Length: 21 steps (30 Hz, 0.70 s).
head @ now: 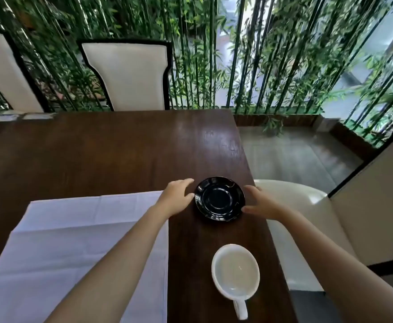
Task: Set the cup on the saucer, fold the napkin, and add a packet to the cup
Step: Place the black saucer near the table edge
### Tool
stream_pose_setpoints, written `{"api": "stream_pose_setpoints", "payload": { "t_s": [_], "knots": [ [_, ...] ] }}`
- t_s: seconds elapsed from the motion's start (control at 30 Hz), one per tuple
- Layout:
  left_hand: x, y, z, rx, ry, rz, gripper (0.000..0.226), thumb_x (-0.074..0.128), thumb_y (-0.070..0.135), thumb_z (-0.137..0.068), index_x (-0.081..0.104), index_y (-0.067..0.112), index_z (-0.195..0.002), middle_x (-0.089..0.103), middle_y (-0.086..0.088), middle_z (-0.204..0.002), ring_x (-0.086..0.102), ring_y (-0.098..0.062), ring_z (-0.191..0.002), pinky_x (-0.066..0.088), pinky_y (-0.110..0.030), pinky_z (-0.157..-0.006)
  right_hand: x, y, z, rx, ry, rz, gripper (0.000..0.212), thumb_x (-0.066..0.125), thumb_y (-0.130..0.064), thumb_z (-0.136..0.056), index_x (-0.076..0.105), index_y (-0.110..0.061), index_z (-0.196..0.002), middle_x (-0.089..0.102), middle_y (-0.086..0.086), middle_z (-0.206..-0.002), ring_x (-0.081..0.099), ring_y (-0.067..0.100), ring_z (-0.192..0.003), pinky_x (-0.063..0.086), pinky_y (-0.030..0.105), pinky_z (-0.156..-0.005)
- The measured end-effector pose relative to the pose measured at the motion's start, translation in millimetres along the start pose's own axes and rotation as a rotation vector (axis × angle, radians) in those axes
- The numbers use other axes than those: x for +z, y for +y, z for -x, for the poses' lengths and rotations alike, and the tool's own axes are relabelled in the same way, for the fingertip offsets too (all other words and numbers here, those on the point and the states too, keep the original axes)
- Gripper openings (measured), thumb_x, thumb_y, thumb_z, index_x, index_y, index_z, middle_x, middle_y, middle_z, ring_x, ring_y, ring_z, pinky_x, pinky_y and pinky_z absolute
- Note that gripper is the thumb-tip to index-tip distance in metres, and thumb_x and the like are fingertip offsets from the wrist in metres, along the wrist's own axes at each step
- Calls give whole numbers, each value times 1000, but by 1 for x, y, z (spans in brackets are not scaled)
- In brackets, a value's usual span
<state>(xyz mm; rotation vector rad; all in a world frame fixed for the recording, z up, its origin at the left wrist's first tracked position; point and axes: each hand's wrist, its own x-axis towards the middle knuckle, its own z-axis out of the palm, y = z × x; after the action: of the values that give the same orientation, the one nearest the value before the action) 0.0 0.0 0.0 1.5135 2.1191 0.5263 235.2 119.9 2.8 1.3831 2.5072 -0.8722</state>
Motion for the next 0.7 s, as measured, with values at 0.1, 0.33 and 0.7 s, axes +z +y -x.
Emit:
{"api": "stream_pose_setpoints", "payload": {
  "t_s": [0.1, 0.33, 0.7],
  "knots": [
    [16, -4, -10, -61, 45, 43, 51, 52, 26, -91, 38, 18, -140, 45, -6, -144, 34, -25, -135, 33, -42, -109, 13, 11, -20, 32, 15, -83, 80, 69, -26, -81, 23, -13, -145, 31, 18, -147, 30, 34, -136, 29, 42, -113],
    [52, -1, -30, -163, 62, 110, 56, 57, 24, -88, 36, 20, -140, 50, -10, -134, 37, -29, -128, 38, -43, -102, 35, 25, -56, 38, 111, -296, 70, 68, -15, -81, 33, -11, -142, 40, 18, -136, 45, 33, -125, 36, 43, -109],
    [63, -1, -34, -299, 109, 435, 56, 60, 5, -83, 46, 24, -134, 54, -13, -127, 54, -31, -114, 51, -49, -91, 42, 26, -72, 61, 198, -639, 53, 56, 7, -81, 55, -20, -127, 65, 5, -97, 68, 28, -72, 56, 25, -43]
  ]
}}
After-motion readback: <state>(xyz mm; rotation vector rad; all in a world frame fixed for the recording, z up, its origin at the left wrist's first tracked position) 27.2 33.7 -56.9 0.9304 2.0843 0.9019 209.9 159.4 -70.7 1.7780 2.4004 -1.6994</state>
